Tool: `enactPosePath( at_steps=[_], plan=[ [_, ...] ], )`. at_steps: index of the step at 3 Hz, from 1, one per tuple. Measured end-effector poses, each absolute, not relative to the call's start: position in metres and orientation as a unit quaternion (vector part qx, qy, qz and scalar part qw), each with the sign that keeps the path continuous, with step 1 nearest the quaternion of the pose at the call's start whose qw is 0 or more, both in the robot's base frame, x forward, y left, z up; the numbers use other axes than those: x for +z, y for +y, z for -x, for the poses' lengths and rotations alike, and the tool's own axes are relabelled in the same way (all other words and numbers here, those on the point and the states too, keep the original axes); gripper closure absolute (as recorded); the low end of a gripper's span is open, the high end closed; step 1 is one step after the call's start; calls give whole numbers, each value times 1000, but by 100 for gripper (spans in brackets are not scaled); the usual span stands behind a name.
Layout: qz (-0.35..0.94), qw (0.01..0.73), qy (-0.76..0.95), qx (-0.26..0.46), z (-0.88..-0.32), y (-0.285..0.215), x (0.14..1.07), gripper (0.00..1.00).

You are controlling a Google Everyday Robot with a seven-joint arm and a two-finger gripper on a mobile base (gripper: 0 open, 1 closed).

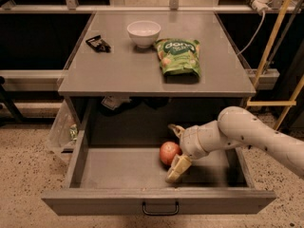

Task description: Place apple into top drawer

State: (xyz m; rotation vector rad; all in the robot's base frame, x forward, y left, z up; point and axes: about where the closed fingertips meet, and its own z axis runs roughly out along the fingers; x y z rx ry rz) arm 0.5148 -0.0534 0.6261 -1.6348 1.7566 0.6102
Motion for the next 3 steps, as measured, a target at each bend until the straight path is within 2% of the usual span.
enactPosePath(
  at_steps=[1,3],
  plan=[
    [625,345,663,225,-513,-75,652,0],
    [647,334,651,215,-480,-112,706,0]
  ],
)
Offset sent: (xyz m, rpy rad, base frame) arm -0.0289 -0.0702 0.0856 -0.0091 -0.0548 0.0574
